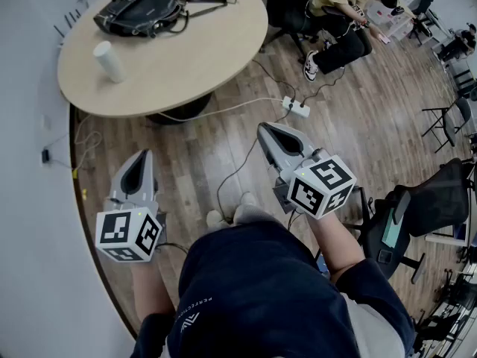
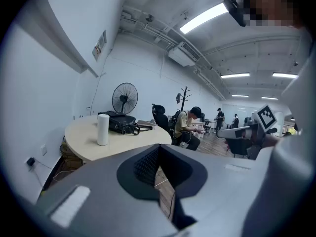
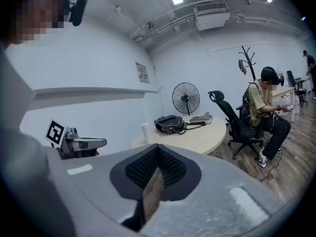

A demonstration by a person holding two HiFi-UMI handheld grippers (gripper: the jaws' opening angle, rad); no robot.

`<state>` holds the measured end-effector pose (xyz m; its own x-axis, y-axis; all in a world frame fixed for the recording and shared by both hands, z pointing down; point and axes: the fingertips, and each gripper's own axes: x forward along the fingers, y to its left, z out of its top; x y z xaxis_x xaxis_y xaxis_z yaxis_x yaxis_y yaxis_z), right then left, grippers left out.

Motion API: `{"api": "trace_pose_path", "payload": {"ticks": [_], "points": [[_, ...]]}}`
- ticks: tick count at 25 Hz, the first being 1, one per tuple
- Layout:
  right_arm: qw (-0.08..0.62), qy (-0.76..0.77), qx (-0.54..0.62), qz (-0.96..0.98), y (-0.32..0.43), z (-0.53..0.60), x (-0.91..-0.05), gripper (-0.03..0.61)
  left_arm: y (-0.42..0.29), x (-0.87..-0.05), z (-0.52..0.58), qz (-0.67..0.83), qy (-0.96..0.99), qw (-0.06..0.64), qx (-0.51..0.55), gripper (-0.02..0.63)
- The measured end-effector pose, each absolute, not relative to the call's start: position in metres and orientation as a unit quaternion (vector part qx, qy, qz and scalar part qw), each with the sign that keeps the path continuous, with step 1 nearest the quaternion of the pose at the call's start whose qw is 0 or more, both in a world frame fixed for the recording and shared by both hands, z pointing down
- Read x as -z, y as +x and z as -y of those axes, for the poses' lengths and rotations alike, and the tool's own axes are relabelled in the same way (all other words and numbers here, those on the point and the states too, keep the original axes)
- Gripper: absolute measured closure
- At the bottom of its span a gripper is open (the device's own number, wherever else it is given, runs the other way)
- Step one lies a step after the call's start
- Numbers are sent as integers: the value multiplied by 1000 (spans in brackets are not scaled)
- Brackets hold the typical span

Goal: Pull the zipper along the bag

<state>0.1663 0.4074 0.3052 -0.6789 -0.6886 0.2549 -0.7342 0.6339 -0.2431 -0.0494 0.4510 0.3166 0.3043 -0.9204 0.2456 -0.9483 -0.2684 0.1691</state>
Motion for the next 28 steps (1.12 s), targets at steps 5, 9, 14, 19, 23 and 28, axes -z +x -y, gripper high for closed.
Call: {"api": "trace_pose_path", "payload": {"ticks": [5, 9, 14, 19, 23, 28], "points": [[66, 396, -167, 900, 165, -415, -311, 577, -50, -321, -456, 582, 799, 140, -55, 600], [68, 402, -171, 897, 164, -421, -316, 577, -54, -325, -463, 579, 801, 141, -58, 598], [52, 401, -191, 894, 151, -427, -319, 575, -65, -328, -472, 568, 808, 148, -50, 598], [62, 397, -201, 894, 137, -432, -328, 575, -74, -338, -474, 557, 814, 159, -45, 597], [70, 397, -201, 893, 130, -423, -332, 575, -75, -347, -472, 544, 820, 169, -50, 595], [84, 386, -191, 899, 114, -402, -331, 575, -78, -355, -455, 534, 825, 175, -57, 595]]}}
